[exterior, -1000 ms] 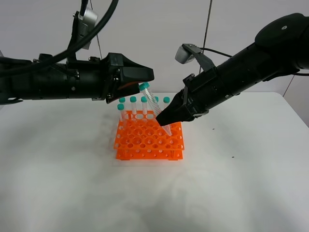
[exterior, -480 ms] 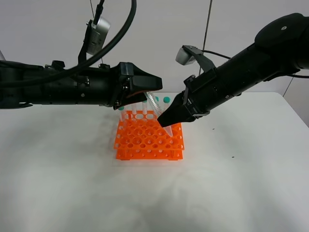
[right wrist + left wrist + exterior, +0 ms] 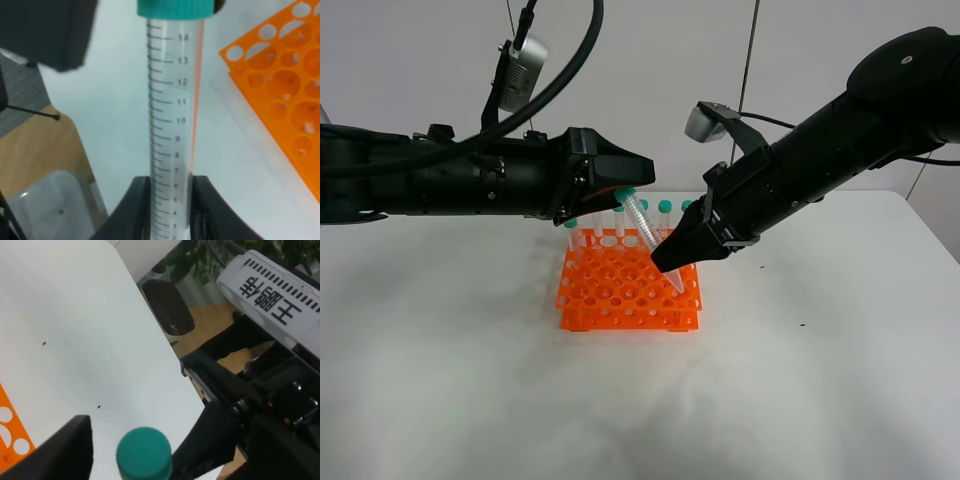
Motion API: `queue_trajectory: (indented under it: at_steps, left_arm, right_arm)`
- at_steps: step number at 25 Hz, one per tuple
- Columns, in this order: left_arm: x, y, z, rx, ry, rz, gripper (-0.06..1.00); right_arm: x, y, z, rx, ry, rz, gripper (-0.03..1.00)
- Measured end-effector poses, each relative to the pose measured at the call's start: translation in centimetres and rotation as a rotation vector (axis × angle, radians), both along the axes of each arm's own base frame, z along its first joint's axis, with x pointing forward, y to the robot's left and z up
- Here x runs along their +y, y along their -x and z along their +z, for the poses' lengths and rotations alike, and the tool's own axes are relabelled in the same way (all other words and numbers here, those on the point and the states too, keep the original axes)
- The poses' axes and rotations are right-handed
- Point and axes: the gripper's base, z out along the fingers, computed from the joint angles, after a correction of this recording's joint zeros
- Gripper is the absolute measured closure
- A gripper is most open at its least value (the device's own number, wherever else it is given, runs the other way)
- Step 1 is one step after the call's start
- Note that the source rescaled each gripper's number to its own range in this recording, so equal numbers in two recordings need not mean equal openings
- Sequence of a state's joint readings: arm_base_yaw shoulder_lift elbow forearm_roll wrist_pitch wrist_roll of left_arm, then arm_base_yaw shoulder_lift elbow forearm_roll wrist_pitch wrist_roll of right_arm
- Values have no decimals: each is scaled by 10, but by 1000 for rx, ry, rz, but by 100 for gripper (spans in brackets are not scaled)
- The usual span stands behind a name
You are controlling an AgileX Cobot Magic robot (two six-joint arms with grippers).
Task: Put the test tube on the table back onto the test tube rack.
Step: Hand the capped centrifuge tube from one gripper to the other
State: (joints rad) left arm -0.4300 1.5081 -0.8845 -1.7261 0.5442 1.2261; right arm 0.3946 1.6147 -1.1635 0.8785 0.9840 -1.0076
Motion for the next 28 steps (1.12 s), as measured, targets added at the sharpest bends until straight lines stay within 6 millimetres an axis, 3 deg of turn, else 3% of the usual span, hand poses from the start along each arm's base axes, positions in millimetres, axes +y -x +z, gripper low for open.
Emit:
queue_trajectory:
  at_steps: [7,18,25,28]
  left_arm:
    - [0,1,0,0,4,-7,-4]
    - [0,1,0,-1,4,-7,38]
    - [0,1,0,-1,4,-7,48]
    - [0,0,0,-1,2,-4,63]
  right_arm:
    - [1,0,1,-5,-13,8,95]
    - [1,0,1,-10,-13,3,95]
    - [1,0,1,-9,-14,3,95]
    - [1,0,1,-8,-18,1,95]
